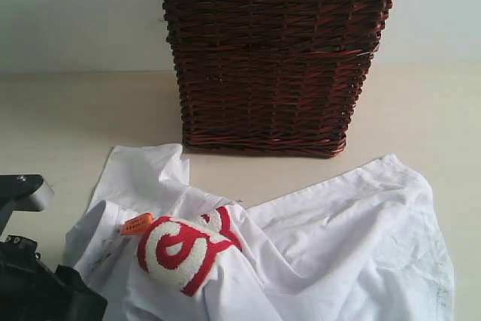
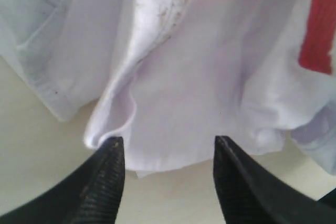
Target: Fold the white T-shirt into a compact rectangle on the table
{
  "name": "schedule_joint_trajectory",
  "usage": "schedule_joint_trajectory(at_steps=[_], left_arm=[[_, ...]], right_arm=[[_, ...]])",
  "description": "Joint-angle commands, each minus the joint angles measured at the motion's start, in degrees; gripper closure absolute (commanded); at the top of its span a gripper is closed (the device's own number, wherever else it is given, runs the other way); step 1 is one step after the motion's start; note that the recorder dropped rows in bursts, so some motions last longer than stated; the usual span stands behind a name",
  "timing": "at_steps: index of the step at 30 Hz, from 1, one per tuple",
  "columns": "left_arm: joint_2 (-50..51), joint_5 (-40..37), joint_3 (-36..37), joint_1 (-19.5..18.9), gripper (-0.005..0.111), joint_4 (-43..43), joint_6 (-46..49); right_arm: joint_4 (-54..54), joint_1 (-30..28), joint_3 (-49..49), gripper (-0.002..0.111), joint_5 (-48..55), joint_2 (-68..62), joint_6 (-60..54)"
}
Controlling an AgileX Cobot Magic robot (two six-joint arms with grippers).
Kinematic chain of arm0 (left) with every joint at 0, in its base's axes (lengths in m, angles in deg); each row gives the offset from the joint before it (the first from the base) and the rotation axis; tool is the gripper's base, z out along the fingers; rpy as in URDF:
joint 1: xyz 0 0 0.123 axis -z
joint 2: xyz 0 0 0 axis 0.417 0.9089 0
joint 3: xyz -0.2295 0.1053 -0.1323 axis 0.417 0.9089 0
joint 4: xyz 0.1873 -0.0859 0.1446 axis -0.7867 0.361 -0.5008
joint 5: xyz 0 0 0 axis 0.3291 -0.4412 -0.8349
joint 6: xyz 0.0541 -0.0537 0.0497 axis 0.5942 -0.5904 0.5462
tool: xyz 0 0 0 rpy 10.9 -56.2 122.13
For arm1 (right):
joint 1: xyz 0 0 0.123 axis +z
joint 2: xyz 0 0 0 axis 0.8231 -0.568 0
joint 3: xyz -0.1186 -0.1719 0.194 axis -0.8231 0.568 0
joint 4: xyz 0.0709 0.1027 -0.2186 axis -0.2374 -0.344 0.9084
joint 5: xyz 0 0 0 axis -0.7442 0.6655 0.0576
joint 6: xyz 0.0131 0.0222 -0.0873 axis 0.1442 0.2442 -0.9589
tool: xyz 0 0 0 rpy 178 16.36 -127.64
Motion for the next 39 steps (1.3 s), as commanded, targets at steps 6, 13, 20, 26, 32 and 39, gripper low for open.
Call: schedule_joint_trajectory(at_steps=[6, 13, 20, 26, 32, 39], left_arm=[[-0.45, 2.66, 0.51, 0.01, 0.058, -7.13, -6.97], [-0.45, 7.91, 0.51, 0.01, 0.058, -15.04, -13.5], [-0.45, 9.95, 4.42, 0.01, 0.058, -13.7, -14.33], [-0.45, 10.56, 5.83, 0.15, 0.058, -9.63, -12.99], [-0.45, 12.94, 5.83, 0.15, 0.058, -8.1, -12.72], [-0.45, 13.64, 5.83, 0.15, 0.061, -2.6, -12.12]], right_arm=[[-0.05, -0.34, 0.26, 0.099, -0.27, 0.38, -0.1], [-0.05, -0.34, 0.26, 0.099, -0.27, 0.38, -0.1], [-0.05, -0.34, 0.26, 0.099, -0.27, 0.38, -0.1], [-0.05, -0.34, 0.26, 0.099, -0.27, 0.38, -0.1], [-0.05, -0.34, 0.26, 0.099, -0.27, 0.38, -0.1], [-0.05, -0.34, 0.26, 0.099, -0.27, 0.38, -0.1]])
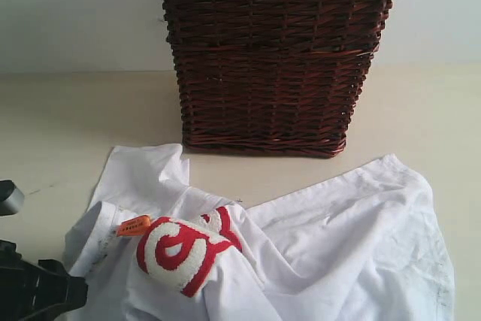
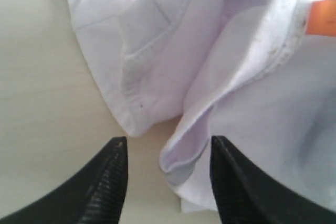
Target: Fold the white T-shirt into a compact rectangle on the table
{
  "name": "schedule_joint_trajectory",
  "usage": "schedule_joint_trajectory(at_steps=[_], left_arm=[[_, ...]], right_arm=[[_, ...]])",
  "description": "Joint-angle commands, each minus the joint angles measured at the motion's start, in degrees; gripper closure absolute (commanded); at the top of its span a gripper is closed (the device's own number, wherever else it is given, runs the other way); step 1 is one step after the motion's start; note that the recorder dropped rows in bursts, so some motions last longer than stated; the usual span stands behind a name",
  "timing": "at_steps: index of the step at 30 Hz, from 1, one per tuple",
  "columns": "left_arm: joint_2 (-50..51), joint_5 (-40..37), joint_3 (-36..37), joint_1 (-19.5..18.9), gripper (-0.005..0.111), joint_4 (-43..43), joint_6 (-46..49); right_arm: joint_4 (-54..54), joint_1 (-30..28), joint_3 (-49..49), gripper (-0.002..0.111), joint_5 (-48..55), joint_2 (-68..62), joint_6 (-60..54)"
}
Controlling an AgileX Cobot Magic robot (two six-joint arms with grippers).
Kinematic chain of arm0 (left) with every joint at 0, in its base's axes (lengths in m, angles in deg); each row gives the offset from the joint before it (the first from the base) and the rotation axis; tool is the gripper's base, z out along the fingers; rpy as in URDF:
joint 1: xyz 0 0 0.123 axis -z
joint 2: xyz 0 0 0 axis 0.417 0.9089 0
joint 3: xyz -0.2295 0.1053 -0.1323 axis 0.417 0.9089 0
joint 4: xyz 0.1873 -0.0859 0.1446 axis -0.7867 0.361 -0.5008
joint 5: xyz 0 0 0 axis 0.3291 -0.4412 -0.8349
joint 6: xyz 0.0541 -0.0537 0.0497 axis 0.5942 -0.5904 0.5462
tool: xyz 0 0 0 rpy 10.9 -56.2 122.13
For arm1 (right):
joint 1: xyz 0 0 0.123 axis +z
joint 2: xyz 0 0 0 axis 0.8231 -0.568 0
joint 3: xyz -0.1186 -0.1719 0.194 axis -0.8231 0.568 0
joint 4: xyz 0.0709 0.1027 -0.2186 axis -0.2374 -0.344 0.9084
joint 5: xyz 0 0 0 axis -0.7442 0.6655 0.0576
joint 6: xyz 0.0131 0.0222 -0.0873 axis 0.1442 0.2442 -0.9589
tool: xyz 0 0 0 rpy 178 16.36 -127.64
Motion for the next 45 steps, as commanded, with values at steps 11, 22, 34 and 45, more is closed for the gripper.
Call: schedule_joint_trajectory(at_steps=[11, 22, 34, 45], left_arm=[[2.63, -1.61, 0.24, 0.15, 0.101, 4.23, 3.31], [-7.08, -10.92, 0.24, 0.15, 0.107, 4.23, 5.86], [-32.16, -25.9, 0.24, 0.15, 0.107, 8.34, -0.31], [-56.23, -31.47, 0.24, 0.02, 0.107, 9.44, -2.13]], right_arm=[[-0.05, -0.34, 0.26, 0.099, -0.27, 0.38, -0.1], [-0.05, -0.34, 0.26, 0.099, -0.27, 0.38, -0.1], [-0.05, -0.34, 0.26, 0.099, -0.27, 0.38, -0.1], [-0.05, -0.34, 0.26, 0.099, -0.27, 0.38, -0.1]])
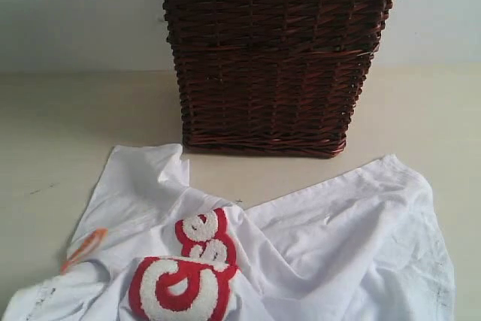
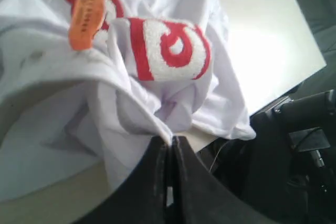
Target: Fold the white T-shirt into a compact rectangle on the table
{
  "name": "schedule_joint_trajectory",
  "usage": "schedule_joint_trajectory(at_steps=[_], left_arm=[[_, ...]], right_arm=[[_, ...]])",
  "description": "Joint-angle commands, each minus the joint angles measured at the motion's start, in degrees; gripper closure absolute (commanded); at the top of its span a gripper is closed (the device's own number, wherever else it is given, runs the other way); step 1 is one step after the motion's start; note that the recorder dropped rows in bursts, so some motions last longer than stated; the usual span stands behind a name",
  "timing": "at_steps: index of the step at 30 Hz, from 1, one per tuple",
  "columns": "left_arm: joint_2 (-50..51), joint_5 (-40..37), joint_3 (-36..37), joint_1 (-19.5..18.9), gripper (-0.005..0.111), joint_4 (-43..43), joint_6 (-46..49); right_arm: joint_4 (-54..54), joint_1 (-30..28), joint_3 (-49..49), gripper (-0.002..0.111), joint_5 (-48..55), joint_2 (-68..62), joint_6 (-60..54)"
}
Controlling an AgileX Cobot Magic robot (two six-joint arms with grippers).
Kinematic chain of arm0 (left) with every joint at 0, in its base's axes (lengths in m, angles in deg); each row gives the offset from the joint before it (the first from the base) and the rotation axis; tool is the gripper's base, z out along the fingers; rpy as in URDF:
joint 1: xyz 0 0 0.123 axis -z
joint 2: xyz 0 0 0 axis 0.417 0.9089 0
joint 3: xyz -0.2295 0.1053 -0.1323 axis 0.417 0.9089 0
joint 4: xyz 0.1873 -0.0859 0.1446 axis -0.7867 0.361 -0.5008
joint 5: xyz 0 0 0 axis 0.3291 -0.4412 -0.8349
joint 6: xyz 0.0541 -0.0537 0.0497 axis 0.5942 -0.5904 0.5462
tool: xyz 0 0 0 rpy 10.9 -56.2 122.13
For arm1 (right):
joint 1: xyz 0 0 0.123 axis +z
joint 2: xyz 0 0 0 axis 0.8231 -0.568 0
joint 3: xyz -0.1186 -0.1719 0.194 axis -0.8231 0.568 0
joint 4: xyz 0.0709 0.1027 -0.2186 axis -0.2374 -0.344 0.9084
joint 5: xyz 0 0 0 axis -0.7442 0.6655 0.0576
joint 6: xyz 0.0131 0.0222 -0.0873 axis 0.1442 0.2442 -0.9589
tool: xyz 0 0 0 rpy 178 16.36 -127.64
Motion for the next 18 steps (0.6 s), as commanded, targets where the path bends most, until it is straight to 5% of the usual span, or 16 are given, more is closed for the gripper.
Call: schedule_joint_trajectory(at_steps=[1, 9, 12, 15, 18], left_arm=[[-11.43, -0.06, 0.16, 0.02, 0.107, 0.93, -0.41], [-22.85, -2.85, 0.16, 0.02, 0.105, 0.98, -6.17], [-22.85, -2.85, 0.16, 0.02, 0.085, 1.1, -6.96], [-22.85, -1.73, 0.16, 0.02, 0.053, 1.1, -7.66], [-22.85, 1.86, 0.3, 0.02, 0.05, -0.47, -7.66]], right_arm=[[-0.05, -0.34, 0.26, 0.099, -0.27, 0.38, -0.1], [-0.05, -0.34, 0.26, 0.099, -0.27, 0.38, -0.1], [-0.05, -0.34, 0.26, 0.099, -0.27, 0.38, -0.1], [-0.05, -0.34, 0.26, 0.099, -0.27, 0.38, -0.1], [-0.05, -0.34, 0.26, 0.099, -0.27, 0.38, -0.1]])
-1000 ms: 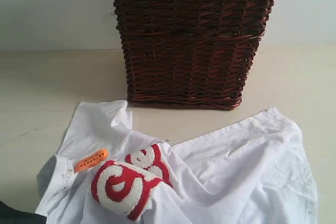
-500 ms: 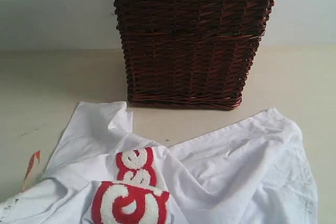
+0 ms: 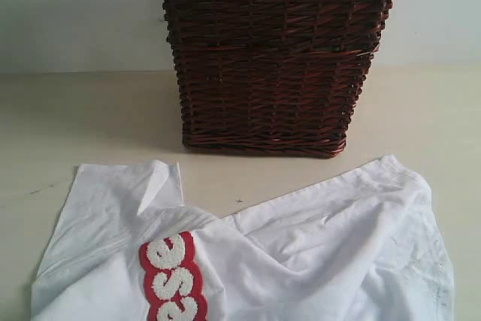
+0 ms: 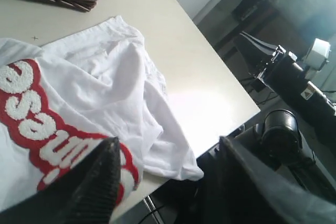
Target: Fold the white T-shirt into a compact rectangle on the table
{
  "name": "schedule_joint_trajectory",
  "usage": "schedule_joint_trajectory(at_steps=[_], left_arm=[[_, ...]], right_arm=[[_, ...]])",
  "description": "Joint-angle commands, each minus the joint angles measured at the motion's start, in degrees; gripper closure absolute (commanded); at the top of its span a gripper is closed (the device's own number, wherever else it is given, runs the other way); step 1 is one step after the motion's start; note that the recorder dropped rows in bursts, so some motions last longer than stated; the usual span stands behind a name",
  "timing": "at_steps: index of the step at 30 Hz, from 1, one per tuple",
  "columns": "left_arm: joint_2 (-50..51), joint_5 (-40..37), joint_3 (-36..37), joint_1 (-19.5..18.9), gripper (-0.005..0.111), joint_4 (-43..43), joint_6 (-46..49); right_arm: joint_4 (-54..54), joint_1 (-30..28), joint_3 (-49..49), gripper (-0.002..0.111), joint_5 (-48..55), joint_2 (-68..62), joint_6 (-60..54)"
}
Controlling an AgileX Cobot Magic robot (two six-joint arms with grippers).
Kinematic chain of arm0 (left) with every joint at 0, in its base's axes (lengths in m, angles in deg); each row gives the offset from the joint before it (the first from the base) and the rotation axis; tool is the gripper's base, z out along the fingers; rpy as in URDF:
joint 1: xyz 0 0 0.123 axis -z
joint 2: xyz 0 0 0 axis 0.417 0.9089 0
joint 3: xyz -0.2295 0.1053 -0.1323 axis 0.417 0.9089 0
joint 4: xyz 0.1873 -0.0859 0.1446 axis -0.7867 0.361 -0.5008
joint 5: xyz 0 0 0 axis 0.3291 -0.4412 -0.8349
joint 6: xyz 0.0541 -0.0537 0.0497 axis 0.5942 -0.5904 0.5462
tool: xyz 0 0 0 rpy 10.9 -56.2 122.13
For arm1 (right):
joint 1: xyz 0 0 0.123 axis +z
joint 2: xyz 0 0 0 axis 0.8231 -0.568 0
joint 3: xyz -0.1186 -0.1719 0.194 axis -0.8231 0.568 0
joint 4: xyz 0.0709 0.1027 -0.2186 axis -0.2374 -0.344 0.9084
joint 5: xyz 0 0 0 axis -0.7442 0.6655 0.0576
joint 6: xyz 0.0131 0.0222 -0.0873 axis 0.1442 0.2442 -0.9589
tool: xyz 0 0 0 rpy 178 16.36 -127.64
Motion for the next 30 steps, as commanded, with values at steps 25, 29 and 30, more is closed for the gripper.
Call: schedule_joint_trajectory(at_steps=[25, 29, 30], left_arm=[[32.42, 40.89, 7.07, 0.02, 0.107, -10.01, 23.43], [46.57, 42.06, -3.46, 0.02, 0.107, -17.2, 36.26], [50.91, 41.67, -6.53, 0.02, 0.107, -17.81, 38.07]], right_arm=[[-0.05, -0.34, 0.26, 0.099, -0.15, 0.38, -0.1], [-0.05, -0.34, 0.26, 0.099, -0.15, 0.38, -0.1], [-0.05, -0.34, 0.26, 0.099, -0.15, 0.38, -0.1]])
